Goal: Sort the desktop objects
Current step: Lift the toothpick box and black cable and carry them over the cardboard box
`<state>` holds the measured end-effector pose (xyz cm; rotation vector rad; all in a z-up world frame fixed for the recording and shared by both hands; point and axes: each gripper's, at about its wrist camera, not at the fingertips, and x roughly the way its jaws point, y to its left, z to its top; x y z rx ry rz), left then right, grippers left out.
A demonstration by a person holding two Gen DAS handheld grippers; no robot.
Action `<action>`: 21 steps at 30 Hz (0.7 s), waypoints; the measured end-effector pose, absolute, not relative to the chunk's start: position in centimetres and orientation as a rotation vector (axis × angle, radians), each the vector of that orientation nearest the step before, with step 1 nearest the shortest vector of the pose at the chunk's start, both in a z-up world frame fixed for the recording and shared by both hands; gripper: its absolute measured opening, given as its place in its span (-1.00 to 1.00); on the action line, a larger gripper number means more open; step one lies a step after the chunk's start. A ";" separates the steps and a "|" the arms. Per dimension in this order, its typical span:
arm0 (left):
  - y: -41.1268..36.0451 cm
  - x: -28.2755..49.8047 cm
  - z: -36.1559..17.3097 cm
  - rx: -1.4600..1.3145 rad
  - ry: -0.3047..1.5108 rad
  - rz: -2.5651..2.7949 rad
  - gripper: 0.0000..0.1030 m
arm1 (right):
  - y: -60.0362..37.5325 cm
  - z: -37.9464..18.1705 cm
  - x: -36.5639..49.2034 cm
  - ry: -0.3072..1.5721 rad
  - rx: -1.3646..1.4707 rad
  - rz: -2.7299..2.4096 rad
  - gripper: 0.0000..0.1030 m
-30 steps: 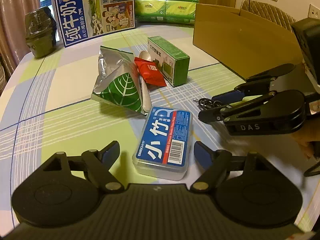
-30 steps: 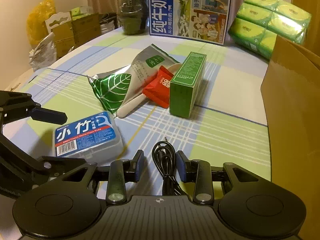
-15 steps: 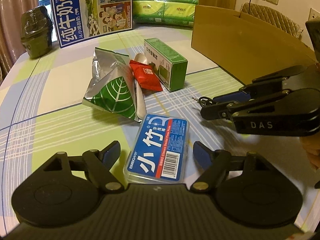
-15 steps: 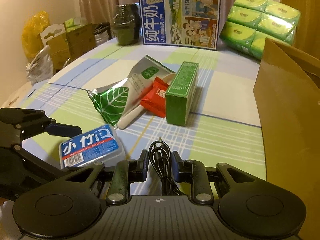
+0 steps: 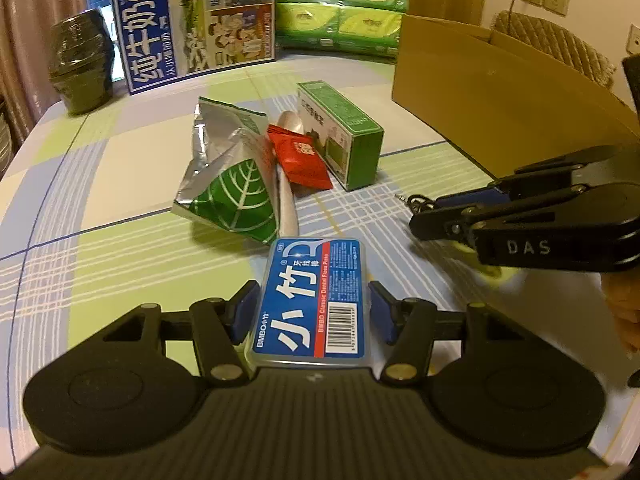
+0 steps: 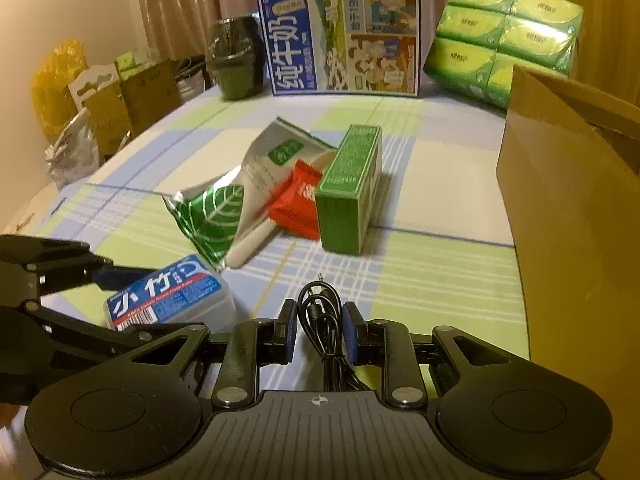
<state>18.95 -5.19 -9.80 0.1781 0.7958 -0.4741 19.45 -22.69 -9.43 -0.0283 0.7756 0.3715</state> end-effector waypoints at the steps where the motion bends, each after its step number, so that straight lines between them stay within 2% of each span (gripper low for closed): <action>1: -5.1 18.9 -9.7 0.172 0.798 -0.471 0.03 | -22.7 -9.2 19.4 0.770 -0.025 0.371 -0.60; 21: -5.3 15.9 -5.6 0.159 0.731 -0.424 0.03 | -23.5 -5.5 15.9 0.679 0.043 0.329 -0.60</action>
